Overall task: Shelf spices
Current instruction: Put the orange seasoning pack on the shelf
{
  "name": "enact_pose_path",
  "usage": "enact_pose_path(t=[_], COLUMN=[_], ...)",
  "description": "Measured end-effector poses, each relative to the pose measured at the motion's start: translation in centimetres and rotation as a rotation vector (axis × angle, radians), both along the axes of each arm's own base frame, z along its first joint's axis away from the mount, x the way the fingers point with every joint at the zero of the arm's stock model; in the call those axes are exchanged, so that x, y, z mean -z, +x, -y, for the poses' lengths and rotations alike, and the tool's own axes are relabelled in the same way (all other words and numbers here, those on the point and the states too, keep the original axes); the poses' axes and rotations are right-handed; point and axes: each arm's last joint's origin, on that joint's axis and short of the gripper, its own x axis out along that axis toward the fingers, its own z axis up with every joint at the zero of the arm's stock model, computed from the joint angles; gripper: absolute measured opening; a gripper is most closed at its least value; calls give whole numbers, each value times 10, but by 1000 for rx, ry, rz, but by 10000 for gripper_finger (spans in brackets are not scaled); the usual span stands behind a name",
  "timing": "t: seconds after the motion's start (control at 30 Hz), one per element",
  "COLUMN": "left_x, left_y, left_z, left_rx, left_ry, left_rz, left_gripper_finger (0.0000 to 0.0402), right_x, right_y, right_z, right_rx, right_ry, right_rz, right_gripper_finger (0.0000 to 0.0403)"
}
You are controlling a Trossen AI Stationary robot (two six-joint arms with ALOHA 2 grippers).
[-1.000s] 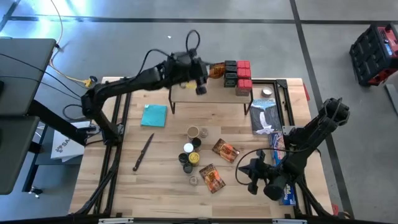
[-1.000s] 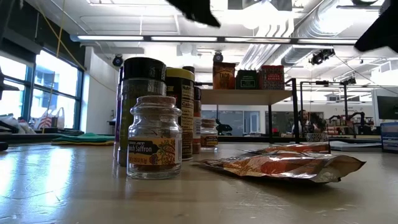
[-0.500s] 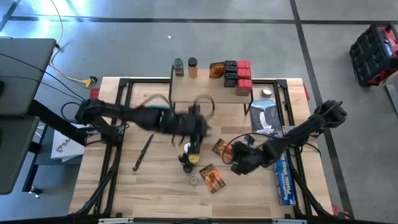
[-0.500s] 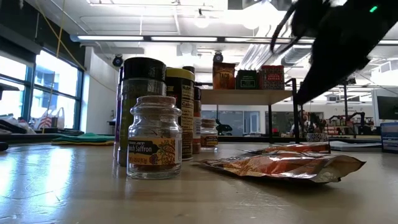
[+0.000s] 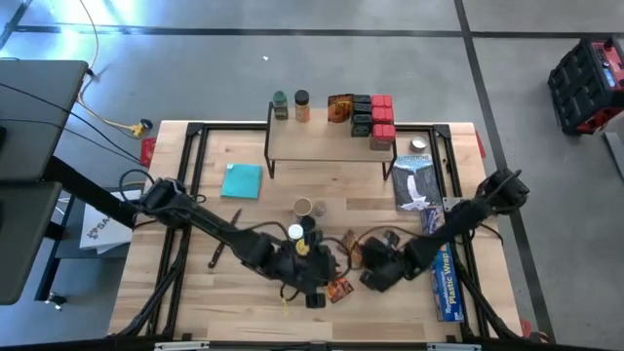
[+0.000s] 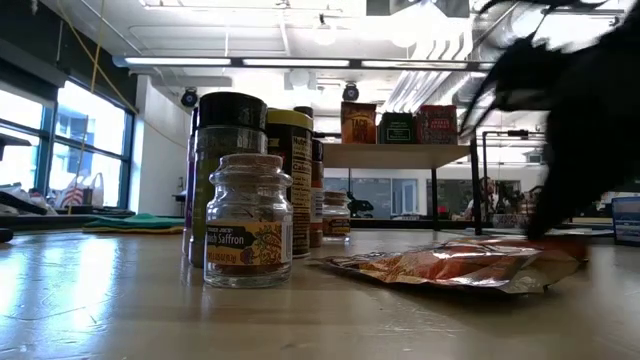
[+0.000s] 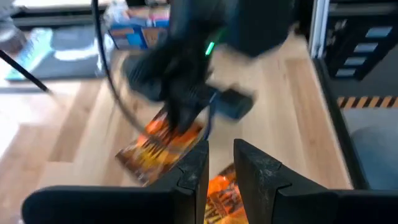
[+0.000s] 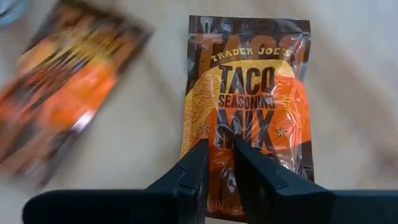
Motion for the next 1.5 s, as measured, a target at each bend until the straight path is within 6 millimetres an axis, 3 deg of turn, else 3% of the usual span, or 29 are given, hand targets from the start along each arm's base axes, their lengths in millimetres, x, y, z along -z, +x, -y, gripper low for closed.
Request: enact_pose_path(t=[0.13, 0.43, 0.63, 0.9, 1.1, 1.33, 1.5], left_x=[19, 30, 46, 75, 88, 89, 90], left_y=[6, 16, 30, 53, 59, 57, 54], left_z=[4, 4, -2, -14, -28, -26, -20], left_rx=[-19, -51, -39, 55, 9, -38, -59], left_ry=[-10, -55, -136, -271, -266, -257, -249], left_rz=[-39, -24, -39, -78, -119, -122, -117], left_gripper_finger=[69, 69, 70, 70, 70, 70, 70], right_x=[-4, -7, -34, -40, -25, -8, 10], right_y=[-15, -33, -38, -49, -55, -43, -25], right_z=[-19, -51, -66, -60, -52, -37, -20], right_rx=[20, -18, -76, -62, -81, -103, -109], right_ry=[82, 208, 196, 224, 201, 94, 21], right_rz=[17, 65, 129, 85, 75, 260, 194], right_gripper_finger=[67, 67, 67, 71, 123, 205, 213])
